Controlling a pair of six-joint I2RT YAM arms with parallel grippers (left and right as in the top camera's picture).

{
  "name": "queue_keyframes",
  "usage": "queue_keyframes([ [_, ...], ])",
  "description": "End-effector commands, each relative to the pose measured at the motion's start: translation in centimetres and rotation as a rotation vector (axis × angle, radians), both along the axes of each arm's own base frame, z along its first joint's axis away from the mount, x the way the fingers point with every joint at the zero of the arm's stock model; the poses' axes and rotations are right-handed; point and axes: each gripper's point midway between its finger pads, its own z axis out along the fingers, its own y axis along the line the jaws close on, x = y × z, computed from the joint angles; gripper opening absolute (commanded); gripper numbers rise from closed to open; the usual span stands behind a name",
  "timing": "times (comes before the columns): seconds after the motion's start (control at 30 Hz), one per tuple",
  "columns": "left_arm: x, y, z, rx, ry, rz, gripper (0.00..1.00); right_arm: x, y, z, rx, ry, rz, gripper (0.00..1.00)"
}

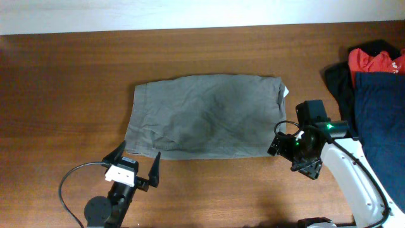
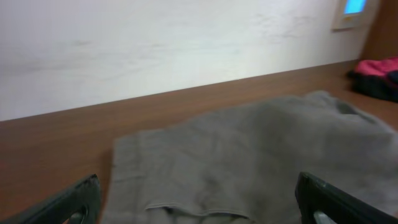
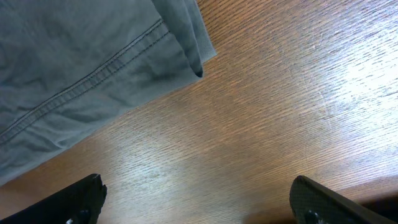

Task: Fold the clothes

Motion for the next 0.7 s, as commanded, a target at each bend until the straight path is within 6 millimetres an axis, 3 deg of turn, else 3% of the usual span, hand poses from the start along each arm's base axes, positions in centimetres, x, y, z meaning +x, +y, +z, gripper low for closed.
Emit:
queue_keyframes([
  [0.0, -1.1, -1.8, 2.2, -0.04, -0.034, -0.118, 0.99, 0.0, 0.0, -0.1, 0.007, 0.003, -0.008, 0.99],
  [0.3, -2.3, -1.9, 9.8, -0.026, -0.038, -0.127, 0.99, 0.4, 0.0, -0.1, 0.007, -0.016, -0.009, 0.99],
  [0.43, -1.7, -2.5, 10.4, 0.038, 0.118, -0.173, 0.99, 0.4, 0.0, -0.1, 0.007, -0.017, -0.008, 0.99],
  [0.67, 1.5, -2.7, 11.0, 0.131, 0.416, -0.214, 1.0, 0.4, 0.0, -0.1, 0.007, -0.017, -0.008, 0.99],
])
